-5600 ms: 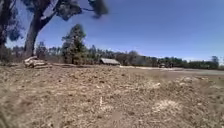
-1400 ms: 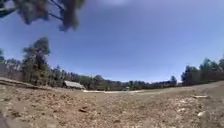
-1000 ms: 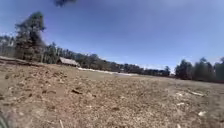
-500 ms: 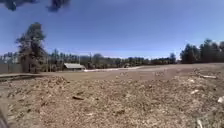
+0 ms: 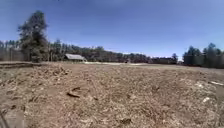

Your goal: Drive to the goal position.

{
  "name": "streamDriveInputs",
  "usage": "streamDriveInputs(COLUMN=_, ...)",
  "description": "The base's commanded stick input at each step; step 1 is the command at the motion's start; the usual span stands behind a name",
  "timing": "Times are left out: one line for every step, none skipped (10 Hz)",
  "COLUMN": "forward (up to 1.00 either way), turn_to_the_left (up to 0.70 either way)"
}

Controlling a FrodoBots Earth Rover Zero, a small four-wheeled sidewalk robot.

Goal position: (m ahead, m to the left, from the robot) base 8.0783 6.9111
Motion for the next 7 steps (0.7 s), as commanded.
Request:
streamDriveInputs(forward=0.7, turn_to_the_left=0.0)
streamDriveInputs(forward=0.7, turn_to_the_left=0.0)
streamDriveInputs(forward=0.7, turn_to_the_left=0.0)
streamDriveInputs(forward=0.7, turn_to_the_left=0.0)
streamDriveInputs(forward=0.7, turn_to_the_left=0.0)
streamDriveInputs(forward=0.7, turn_to_the_left=0.0)
streamDriveInputs(forward=0.7, turn_to_the_left=0.0)
